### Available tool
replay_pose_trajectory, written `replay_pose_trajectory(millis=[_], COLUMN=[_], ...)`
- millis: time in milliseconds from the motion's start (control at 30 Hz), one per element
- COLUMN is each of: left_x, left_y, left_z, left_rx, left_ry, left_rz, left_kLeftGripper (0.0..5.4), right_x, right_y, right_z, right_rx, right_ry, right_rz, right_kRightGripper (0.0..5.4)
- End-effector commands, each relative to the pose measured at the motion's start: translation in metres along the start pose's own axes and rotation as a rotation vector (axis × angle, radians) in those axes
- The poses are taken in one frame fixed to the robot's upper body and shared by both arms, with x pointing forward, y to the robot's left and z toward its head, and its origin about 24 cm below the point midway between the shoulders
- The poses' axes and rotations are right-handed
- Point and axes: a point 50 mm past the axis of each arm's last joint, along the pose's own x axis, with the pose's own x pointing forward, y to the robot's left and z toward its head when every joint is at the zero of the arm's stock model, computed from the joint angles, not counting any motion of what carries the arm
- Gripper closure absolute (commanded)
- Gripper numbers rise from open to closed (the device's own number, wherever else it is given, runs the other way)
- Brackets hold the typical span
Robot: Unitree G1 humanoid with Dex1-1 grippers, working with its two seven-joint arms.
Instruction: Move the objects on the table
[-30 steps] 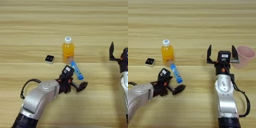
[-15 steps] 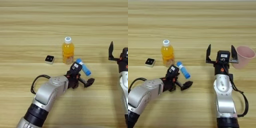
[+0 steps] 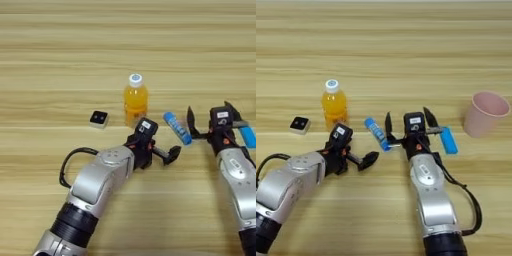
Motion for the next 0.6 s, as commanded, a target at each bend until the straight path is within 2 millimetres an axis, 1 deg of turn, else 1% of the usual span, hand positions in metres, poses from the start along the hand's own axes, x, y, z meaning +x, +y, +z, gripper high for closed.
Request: replay_pose_trajectory(millis=[33, 167, 300, 467, 600], left_x=[-0.002, -0.002, -0.002, -0.002, -0.002], left_y=[0.009, 0.007, 0.006, 0.006, 0.007], left_z=[-0.041, -0.041, -0.041, -0.041, -0.042], left_rx=[-0.054, -0.060, -0.063, -0.071, -0.077], left_ry=[0.173, 0.167, 0.157, 0.150, 0.149], left_rz=[0.081, 0.079, 0.082, 0.084, 0.091], left_kLeftGripper=[0.00, 0.00, 0.00, 0.00, 0.00], right_x=[0.002, 0.005, 0.007, 0.008, 0.009], right_y=[-0.001, -0.014, -0.021, -0.016, -0.011], right_z=[-0.011, -0.008, -0.013, -0.019, -0.022], right_rx=[-0.001, 0.004, 0.021, 0.146, 0.192], right_ry=[0.090, 0.074, 0.093, 0.130, 0.151], right_rz=[0.066, 0.028, 0.000, 0.055, 0.126], right_kRightGripper=[0.02, 0.02, 0.02, 0.02, 0.02])
